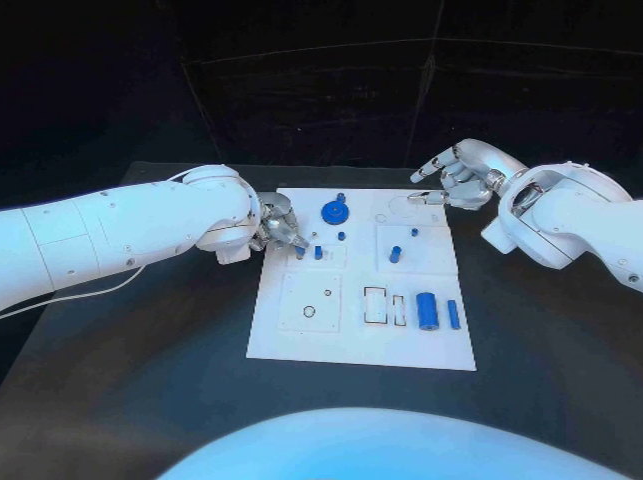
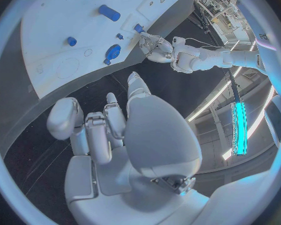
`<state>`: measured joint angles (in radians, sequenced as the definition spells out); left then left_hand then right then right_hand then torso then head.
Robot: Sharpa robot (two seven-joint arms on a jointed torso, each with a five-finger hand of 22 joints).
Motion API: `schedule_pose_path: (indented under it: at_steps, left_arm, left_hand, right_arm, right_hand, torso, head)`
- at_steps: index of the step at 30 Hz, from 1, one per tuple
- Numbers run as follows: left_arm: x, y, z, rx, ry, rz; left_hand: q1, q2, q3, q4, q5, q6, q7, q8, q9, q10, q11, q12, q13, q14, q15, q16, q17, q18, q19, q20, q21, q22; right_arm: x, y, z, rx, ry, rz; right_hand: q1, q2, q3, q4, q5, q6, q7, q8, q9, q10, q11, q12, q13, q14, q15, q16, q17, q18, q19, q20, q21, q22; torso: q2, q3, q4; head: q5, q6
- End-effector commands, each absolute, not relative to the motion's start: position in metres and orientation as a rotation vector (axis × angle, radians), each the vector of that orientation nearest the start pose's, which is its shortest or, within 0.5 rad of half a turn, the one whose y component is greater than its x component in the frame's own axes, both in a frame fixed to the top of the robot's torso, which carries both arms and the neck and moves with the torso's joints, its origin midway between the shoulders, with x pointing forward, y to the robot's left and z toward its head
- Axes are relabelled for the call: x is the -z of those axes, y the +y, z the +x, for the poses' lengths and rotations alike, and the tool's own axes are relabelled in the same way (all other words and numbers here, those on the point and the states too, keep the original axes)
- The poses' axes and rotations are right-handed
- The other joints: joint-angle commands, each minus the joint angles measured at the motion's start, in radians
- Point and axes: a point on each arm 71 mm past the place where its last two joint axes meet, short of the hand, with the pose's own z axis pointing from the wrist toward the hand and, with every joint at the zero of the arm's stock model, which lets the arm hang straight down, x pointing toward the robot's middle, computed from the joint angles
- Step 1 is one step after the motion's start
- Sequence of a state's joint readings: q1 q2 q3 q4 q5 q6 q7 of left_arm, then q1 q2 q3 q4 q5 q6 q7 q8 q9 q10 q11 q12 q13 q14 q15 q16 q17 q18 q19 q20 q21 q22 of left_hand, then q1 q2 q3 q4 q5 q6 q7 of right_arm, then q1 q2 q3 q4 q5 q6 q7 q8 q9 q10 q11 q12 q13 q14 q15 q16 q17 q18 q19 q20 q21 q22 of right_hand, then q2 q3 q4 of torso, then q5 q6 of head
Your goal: Assemble the parts on the task board
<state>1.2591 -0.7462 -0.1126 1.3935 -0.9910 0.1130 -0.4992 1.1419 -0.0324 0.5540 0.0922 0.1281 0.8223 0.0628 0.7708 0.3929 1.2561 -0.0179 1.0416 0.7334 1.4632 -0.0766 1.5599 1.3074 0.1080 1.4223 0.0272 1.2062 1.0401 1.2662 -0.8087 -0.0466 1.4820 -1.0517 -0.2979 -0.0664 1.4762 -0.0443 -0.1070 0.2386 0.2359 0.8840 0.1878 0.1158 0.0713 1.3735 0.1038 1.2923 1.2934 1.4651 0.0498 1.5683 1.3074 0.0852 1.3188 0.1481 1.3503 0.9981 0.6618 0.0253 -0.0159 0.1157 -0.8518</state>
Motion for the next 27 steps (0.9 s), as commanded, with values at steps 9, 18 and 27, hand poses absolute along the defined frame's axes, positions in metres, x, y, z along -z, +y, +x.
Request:
schedule_pose_path:
  at_steps: [9,18,27]
  left_arm:
    - [0.2331,0.2074,0.4951,0.354,2.392,-0.197]
    - [0.2340,0.2111,0.4942,0.332,2.407,-0.197]
    - [0.2339,0.2105,0.4936,0.334,2.407,-0.196]
  left_hand:
    - [0.008,0.004,0.144,-0.139,0.004,0.003,-0.005,0.007,0.001,0.007,-0.003,0.005,-0.001,0.104,-0.006,0.003,0.246,-0.003,0.004,-0.002,0.002,0.000]
    - [0.007,0.004,0.147,-0.140,0.004,0.003,-0.005,0.008,0.001,0.008,-0.003,0.005,-0.001,0.104,-0.007,0.003,0.246,-0.003,0.004,-0.002,0.003,0.000]
    - [0.007,0.003,0.149,-0.140,0.004,0.004,-0.006,0.008,0.001,0.008,-0.003,0.004,-0.002,0.104,-0.007,0.003,0.246,-0.003,0.004,-0.002,0.002,0.000]
  right_arm:
    - [0.1606,-0.1957,0.5046,-0.859,1.728,0.173]
    - [0.1606,-0.1962,0.5046,-0.858,1.729,0.174]
    - [0.1607,-0.1964,0.5046,-0.858,1.729,0.173]
  right_hand:
    - [-0.006,0.008,-0.007,-0.001,0.002,-0.001,-0.002,-0.001,-0.001,-0.004,0.000,-0.001,-0.001,0.106,-0.005,0.003,0.263,0.018,-0.005,-0.002,-0.007,-0.002]
    - [-0.006,0.008,-0.007,-0.001,0.002,-0.001,-0.002,-0.001,-0.001,-0.004,0.000,-0.001,-0.001,0.106,-0.005,0.003,0.263,0.018,-0.005,-0.002,-0.007,-0.002]
    - [-0.006,0.008,-0.007,-0.001,0.002,-0.001,-0.002,-0.001,-0.001,-0.004,0.000,-0.001,-0.001,0.106,-0.005,0.003,0.263,0.018,-0.005,-0.002,-0.007,-0.002]
  torso:
    - [0.000,-0.0001,0.0001]
    - [0.000,0.0003,-0.0005]
    - [0.000,0.0005,-0.0008]
  head:
    - [0.002,-0.004]
    - [0.004,-0.005]
    - [0.005,-0.004]
